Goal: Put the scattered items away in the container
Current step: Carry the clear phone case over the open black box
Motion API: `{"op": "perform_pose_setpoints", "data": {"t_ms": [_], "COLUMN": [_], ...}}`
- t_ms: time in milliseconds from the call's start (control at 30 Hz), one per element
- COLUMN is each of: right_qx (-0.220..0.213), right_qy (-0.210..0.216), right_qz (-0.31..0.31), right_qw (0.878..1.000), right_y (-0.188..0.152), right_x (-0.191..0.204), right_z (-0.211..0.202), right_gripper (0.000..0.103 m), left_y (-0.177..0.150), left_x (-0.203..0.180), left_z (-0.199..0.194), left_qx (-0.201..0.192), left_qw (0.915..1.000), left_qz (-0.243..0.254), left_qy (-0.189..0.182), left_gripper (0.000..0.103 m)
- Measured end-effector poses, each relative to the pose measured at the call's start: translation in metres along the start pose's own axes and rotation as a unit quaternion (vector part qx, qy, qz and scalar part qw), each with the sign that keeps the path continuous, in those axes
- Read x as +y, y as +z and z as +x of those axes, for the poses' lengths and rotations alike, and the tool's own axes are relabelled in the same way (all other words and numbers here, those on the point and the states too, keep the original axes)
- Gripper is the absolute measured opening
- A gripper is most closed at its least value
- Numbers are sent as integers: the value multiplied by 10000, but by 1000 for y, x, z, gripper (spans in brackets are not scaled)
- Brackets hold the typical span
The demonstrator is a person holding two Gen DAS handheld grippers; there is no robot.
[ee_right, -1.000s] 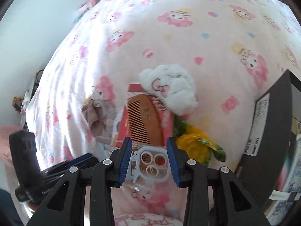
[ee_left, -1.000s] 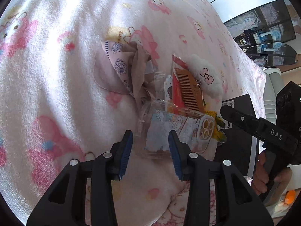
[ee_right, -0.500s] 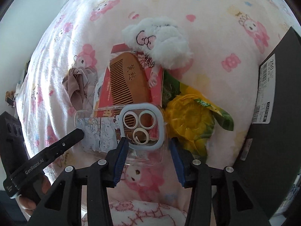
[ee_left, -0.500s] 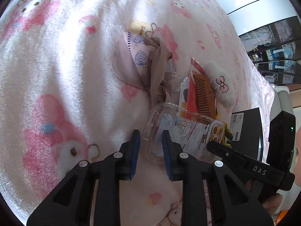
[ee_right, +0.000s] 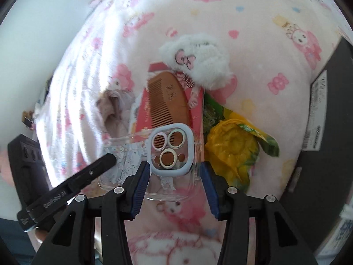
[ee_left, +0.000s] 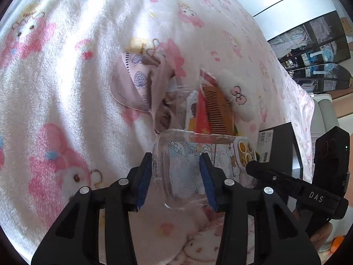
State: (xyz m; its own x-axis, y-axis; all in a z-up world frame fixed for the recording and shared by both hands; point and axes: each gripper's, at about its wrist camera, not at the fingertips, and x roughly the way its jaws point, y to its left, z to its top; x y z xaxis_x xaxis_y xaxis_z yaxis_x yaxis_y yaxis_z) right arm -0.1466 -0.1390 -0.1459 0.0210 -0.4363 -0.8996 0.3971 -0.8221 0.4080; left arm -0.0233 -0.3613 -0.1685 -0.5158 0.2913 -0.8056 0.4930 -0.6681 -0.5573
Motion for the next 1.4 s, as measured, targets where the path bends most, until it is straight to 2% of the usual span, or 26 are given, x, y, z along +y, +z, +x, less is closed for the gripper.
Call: {"op": "perform_pose_setpoints", "data": {"t_ms": [167,200,233,300,467,600,700,767,900,1033,1167,1400], "right_qx": [-711,-847,-967,-1210,-1740,-2043,-2066,-2072,-2164,-2062,-1836,-1592], "right_qy": [414,451,457,387,162,-225,-325,-396,-550,-630,-831,-1282], "right_qz": [7,18,21,72,346,748,1184,1427,1805,1970,2019,1814], "right_qw": [9966,9954,9943,9919,9840,9758,9707,9670,9579,9564,9585,9619], "right_y": [-24,-26,-35,-39,-74,-102,-110,-116,-113,-103,-87,-72], "right_x": [4,3,-5,-7,-52,-103,-147,-175,-219,-251,-271,-264], "right_z": [-67,-73,-96,-108,-162,-196,-201,-211,-216,-208,-183,-167], "right_gripper": [44,44,44,44,44,44,44,44,44,44,44,44], "left_y": [-11,-15,-17,-23,-46,-60,-71,-75,-77,-72,-70,-74], "left_x": [-42,-54,-66,-93,-165,-225,-275,-304,-331,-349,-357,-339], "left_z": [-41,-48,-53,-58,-44,-6,27,50,95,135,161,170], "left_qx": [-282,-336,-372,-379,-218,245,545,667,1109,1412,1584,1612], "left_qw": [9985,9977,9967,9944,9843,9736,9621,9557,9500,9454,9441,9485], "left_qz": [380,496,600,833,1606,1988,2361,2590,2573,2641,2632,2463], "left_qy": [-285,-332,-393,-526,-706,-1094,-1251,-1232,-1376,-1287,-1195,-1172], "left_gripper": [43,43,43,43,42,43,43,43,43,43,42,42]}}
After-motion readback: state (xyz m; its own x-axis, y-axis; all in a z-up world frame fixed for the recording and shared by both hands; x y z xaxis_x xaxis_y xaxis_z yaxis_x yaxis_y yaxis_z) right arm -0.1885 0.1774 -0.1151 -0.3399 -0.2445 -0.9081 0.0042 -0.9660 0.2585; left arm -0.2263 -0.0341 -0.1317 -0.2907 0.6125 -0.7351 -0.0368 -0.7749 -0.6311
